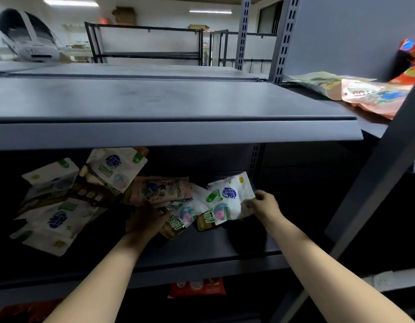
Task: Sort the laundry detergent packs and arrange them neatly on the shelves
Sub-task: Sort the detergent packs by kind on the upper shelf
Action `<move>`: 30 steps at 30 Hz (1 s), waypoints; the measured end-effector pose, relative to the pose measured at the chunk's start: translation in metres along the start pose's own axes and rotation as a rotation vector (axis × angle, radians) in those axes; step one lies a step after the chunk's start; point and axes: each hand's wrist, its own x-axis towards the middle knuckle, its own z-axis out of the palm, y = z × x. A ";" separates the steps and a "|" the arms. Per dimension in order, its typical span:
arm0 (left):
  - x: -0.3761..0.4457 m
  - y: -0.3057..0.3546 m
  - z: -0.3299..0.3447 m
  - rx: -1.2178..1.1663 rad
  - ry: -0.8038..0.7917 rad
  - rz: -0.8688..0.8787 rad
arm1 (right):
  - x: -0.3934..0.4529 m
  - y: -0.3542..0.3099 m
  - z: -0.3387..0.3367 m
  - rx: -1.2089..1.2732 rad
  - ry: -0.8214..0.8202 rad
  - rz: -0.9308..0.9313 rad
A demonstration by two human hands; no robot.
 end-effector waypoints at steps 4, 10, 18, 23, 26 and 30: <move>-0.002 0.004 0.005 0.043 -0.053 -0.010 | -0.010 -0.036 -0.009 0.007 0.135 -0.238; -0.002 0.001 0.003 0.021 -0.140 0.100 | -0.027 -0.058 -0.012 -0.009 0.181 -0.363; -0.015 0.021 0.017 0.154 -0.092 -0.003 | -0.031 -0.020 -0.016 0.103 -0.005 -0.232; -0.019 0.025 0.019 -0.319 -0.181 -0.011 | -0.028 -0.006 -0.022 -0.017 -0.088 -0.209; -0.023 0.031 0.020 -0.405 -0.248 -0.036 | -0.026 -0.006 -0.028 -0.088 -0.003 -0.210; -0.041 0.041 0.021 -0.648 -0.193 -0.045 | -0.030 -0.006 -0.040 -0.028 0.058 -0.220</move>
